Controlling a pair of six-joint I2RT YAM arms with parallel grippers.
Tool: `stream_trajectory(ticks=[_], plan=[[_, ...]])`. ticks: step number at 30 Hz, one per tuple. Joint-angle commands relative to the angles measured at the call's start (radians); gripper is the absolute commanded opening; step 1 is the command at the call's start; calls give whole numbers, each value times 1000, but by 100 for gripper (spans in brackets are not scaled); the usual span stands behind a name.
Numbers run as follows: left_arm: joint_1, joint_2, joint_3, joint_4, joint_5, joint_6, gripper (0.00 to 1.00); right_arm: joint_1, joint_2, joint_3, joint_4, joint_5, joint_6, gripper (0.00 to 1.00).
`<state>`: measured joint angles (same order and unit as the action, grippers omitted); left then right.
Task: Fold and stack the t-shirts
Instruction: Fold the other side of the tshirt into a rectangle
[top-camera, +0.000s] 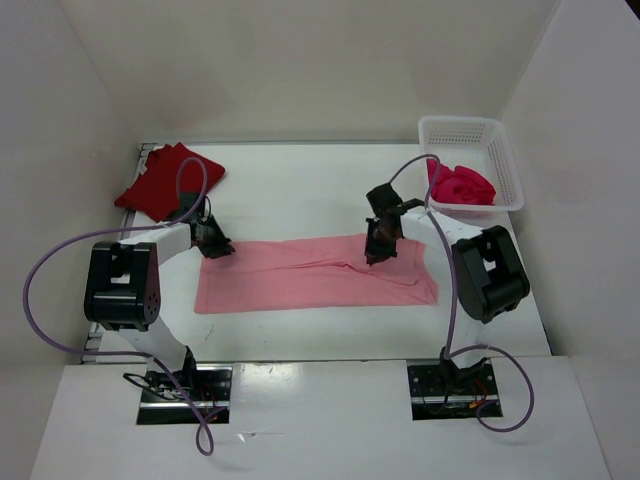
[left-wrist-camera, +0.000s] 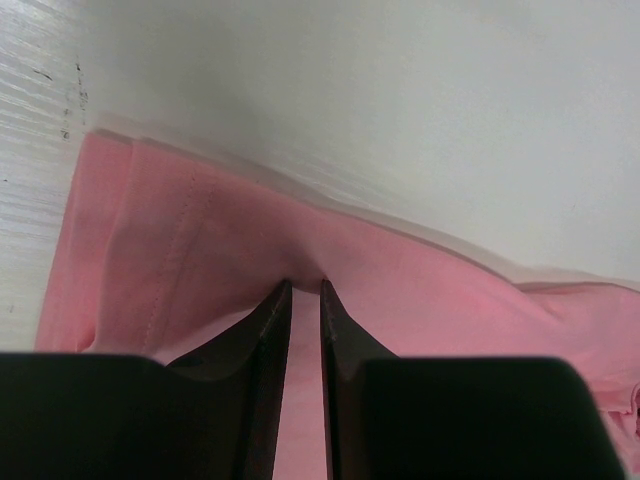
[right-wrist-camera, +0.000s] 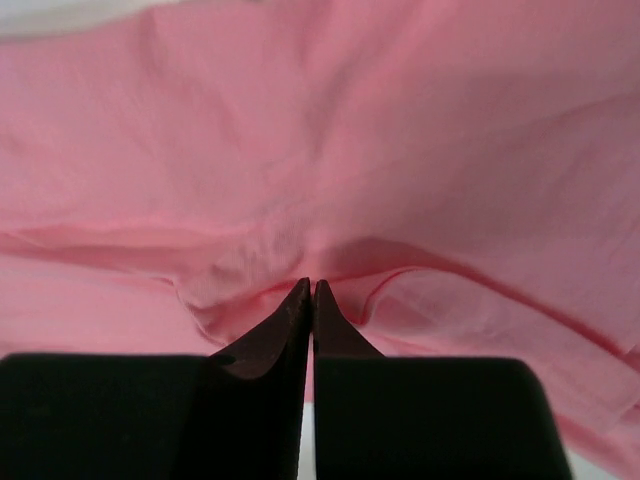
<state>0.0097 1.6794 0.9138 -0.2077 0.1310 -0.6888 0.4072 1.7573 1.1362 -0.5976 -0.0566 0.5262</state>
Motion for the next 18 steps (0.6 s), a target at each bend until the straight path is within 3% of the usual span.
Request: stream_trajectory(ticks=[1, 10, 13, 17, 18], plan=[[-1, -30, -9, 24, 12, -12, 24, 45, -76, -29, -47, -34, -2, 3], [-1, -30, 0, 24, 21, -12, 24, 145, -110, -73, -68, -124, 75, 3], [-1, -30, 0, 24, 21, -12, 24, 156, -122, -82, -68, -152, 89, 12], [-1, -30, 10, 24, 21, -12, 24, 156, -162, -93, -68, -173, 123, 42], [-1, -30, 10, 24, 21, -3, 24, 156, -162, -93, -68, -186, 123, 42]])
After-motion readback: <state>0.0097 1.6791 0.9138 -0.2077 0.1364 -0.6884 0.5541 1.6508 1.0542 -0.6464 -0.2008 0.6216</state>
